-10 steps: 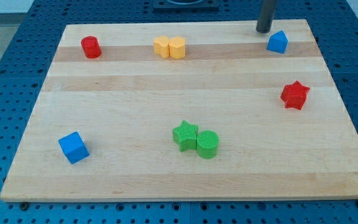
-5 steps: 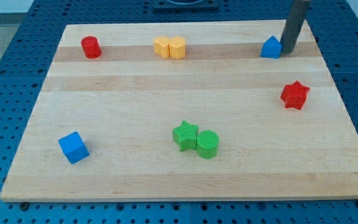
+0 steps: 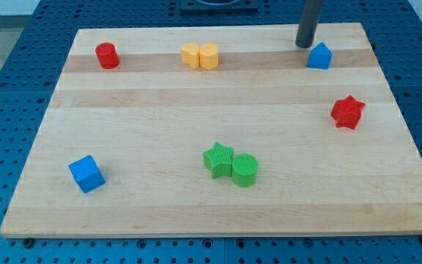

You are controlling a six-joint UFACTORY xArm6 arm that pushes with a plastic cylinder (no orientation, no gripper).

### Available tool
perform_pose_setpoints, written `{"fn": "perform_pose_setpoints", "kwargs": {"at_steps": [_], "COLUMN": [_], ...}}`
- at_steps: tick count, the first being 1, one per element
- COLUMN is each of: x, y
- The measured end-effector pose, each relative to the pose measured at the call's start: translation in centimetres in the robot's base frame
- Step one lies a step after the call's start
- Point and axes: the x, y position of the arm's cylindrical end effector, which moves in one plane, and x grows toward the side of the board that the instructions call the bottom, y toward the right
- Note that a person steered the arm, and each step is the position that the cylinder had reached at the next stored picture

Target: Keep blue triangle above red star

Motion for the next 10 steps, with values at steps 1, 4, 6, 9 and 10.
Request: {"fn": "perform_pose_setpoints", "kwargs": {"at_steps": [1, 4, 6, 9, 10], "x": [0.0, 13.0, 6.0, 3.9, 3.9], "y": [0.0, 1.8, -1.4, 6.2, 6.3]}}
